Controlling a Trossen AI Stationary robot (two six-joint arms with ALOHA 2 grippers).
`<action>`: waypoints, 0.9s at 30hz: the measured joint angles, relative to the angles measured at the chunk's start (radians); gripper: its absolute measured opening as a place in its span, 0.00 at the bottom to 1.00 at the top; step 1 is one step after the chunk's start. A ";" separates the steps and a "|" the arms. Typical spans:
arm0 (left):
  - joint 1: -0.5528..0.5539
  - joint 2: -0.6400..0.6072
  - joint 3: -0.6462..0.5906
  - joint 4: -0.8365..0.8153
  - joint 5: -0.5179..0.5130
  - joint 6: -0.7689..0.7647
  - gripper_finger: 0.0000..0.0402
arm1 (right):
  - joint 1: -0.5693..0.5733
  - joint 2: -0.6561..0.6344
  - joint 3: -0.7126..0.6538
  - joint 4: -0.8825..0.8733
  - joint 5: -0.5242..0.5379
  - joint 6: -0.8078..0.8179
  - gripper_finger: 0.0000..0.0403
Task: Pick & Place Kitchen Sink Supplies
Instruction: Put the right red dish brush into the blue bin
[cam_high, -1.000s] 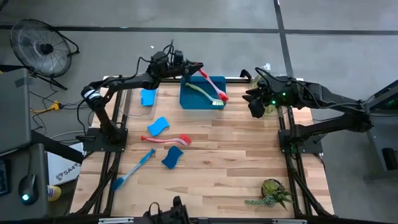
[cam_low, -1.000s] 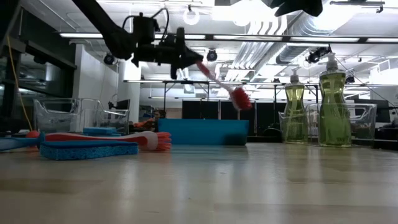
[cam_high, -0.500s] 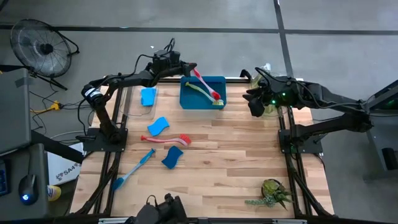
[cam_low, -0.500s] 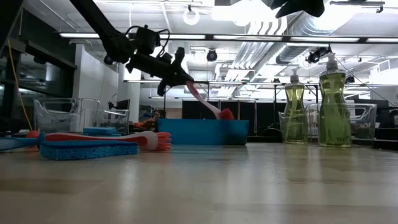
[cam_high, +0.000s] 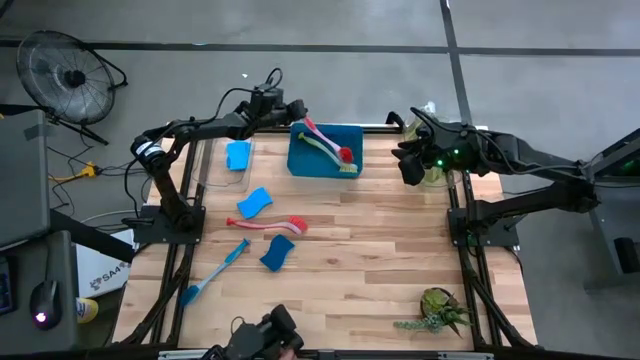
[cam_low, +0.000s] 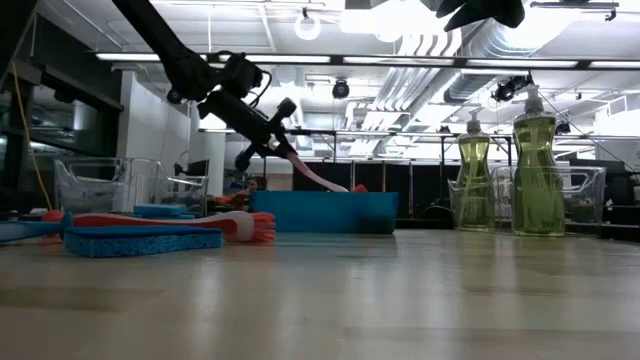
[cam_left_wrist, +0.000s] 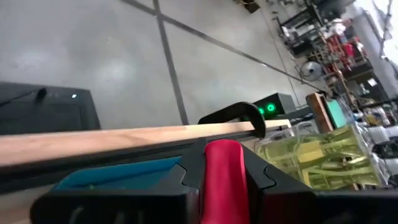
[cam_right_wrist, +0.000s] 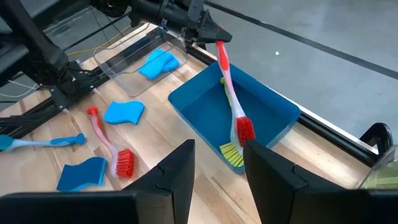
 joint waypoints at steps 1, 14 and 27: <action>0.000 0.000 0.000 -0.006 -0.004 -0.009 0.11 | 0.000 0.000 0.000 0.000 0.004 0.000 0.32; 0.000 0.001 0.000 0.072 0.048 0.008 0.11 | 0.000 0.000 0.000 0.001 0.037 -0.003 0.32; -0.017 0.002 -0.001 0.227 0.076 -0.029 0.09 | 0.000 0.001 0.000 -0.012 0.056 -0.002 0.32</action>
